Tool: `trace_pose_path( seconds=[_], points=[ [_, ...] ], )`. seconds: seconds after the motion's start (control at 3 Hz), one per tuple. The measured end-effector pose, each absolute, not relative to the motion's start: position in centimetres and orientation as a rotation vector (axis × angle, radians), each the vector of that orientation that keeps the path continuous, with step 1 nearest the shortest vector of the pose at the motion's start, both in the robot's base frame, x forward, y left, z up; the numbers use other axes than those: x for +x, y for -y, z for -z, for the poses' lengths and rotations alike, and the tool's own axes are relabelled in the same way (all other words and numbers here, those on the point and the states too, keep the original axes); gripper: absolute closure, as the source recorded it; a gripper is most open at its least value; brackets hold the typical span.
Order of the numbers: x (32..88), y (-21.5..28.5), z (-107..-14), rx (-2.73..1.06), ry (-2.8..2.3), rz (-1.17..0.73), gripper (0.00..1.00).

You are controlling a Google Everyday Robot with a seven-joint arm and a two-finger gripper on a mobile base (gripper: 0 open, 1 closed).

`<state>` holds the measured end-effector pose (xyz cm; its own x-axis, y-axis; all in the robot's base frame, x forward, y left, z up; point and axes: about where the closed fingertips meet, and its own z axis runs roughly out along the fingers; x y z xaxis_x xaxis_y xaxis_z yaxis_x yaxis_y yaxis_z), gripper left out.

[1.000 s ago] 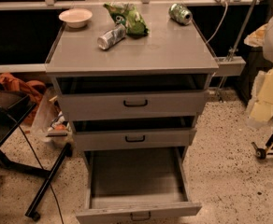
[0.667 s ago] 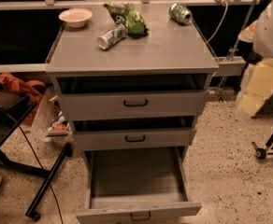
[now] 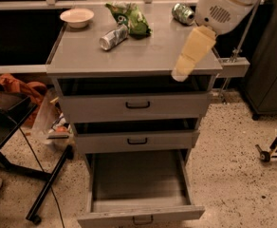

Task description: Place redbull can into bottom drawer

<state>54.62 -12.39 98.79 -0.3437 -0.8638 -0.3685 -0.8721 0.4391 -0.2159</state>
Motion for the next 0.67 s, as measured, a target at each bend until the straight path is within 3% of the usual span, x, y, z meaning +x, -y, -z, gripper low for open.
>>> trace_pose_path(
  seconds=[0.33,0.67],
  points=[
    [59.21,6.93,-98.87,-1.322,-2.318,-0.184,0.00],
    [59.60,6.31,-99.19,-1.240,-2.354,-0.213,0.00]
  ],
)
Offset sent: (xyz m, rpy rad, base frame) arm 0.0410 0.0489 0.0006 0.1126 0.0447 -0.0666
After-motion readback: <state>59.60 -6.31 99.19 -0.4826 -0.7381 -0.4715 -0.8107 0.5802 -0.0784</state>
